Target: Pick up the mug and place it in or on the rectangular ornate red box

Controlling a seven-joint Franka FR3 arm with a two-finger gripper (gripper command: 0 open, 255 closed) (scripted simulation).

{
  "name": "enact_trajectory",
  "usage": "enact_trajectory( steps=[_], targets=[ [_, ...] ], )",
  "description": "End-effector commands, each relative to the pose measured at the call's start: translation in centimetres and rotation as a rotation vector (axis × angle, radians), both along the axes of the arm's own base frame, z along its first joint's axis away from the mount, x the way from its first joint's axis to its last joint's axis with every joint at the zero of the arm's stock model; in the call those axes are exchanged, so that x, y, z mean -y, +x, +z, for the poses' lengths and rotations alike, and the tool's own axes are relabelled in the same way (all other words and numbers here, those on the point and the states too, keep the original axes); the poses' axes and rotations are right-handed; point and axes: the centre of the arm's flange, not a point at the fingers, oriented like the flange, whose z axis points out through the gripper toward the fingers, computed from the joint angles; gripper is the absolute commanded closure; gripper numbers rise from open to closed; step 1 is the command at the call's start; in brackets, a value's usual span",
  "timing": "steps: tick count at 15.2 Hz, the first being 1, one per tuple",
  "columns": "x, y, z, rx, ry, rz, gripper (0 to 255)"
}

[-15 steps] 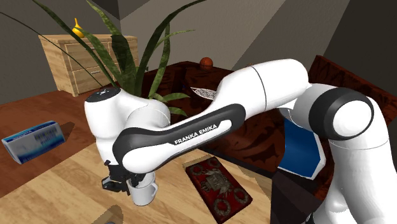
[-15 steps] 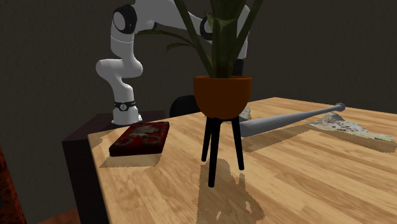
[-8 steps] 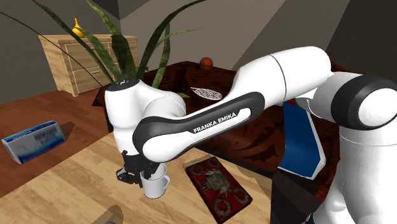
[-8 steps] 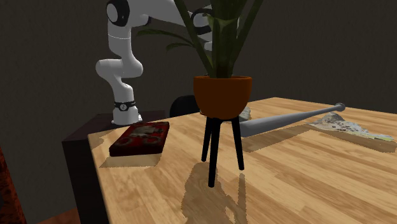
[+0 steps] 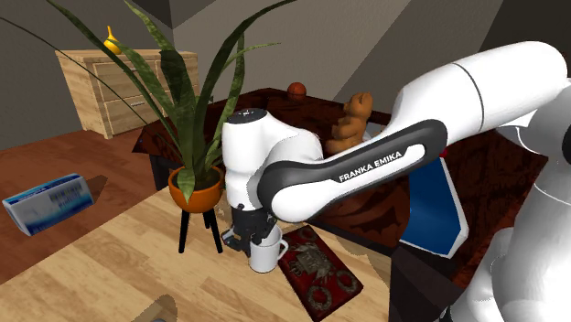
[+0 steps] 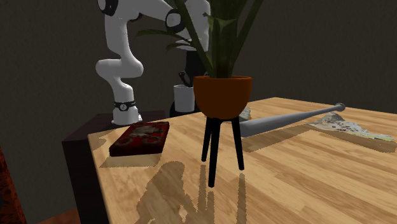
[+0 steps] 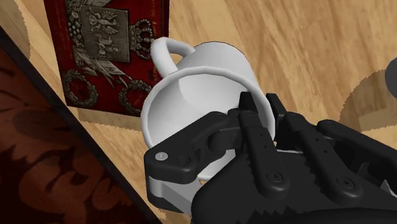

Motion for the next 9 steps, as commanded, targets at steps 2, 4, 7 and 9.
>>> enact_trajectory(
  steps=[2,4,7,9],
  targets=[
    [3.9,-1.2,0.1,0.000,0.001,0.000,255],
    [6.4,-2.1,0.3,0.000,0.001,0.000,255],
    [10.1,-3.4,0.6,0.000,0.001,0.000,255],
    [12.6,-4.3,0.8,0.000,0.001,0.000,255]
  ],
)
